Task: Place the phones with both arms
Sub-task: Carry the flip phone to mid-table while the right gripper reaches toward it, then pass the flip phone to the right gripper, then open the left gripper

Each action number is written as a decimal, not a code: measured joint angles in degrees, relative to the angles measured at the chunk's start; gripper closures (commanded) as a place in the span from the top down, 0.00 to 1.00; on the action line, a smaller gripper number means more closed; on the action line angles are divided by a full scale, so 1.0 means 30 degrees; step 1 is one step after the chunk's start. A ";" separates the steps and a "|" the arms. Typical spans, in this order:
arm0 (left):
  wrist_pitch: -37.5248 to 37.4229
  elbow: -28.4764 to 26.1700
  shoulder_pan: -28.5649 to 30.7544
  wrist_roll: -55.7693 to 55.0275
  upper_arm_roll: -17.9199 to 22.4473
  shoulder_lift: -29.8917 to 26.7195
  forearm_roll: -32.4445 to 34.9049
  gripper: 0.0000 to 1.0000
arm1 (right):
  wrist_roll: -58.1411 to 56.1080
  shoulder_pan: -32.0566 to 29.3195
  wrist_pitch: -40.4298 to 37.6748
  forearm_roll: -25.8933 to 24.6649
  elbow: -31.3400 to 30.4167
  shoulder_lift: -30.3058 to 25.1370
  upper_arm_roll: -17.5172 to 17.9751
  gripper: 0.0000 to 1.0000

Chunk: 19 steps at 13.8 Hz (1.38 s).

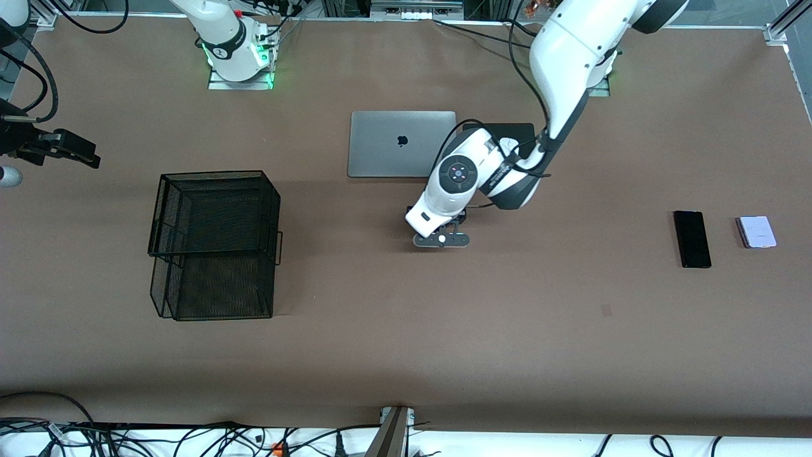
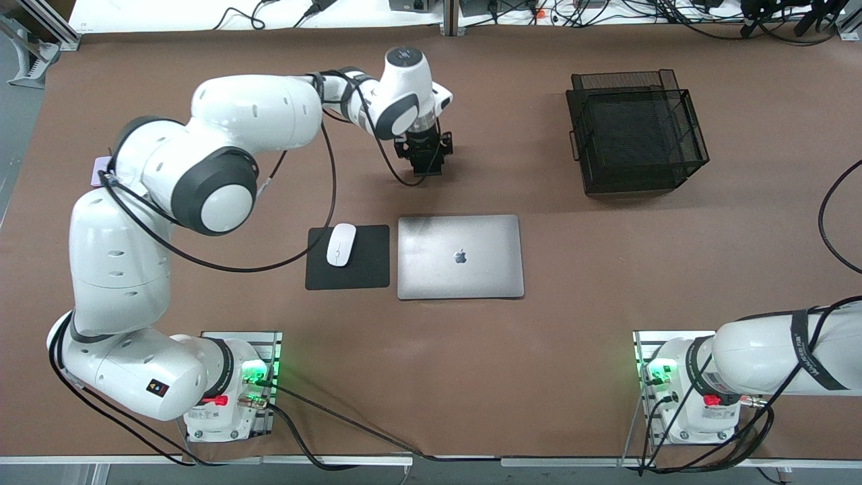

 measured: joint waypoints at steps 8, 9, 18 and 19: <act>-0.1161 0.1050 0.0521 -0.1828 0.0372 -0.0457 0.1055 1.00 | -0.0001 0.0002 0.0000 0.0008 -0.0020 0.0181 0.0023 1.00; -0.2601 0.1305 0.1174 -0.1783 0.0435 -0.1211 0.1117 1.00 | -0.0001 0.0019 0.0001 0.0035 -0.0027 0.0215 0.0086 1.00; -1.0891 0.1209 1.2880 1.2647 0.0723 -0.6346 0.1327 1.00 | 1.2145 1.0191 0.4653 0.0541 -0.0042 0.3708 0.0883 1.00; -1.0889 0.0989 1.4081 1.4118 0.0724 -0.6340 0.1327 1.00 | 1.3949 1.1671 0.5780 0.0528 0.0322 0.4692 0.0898 1.00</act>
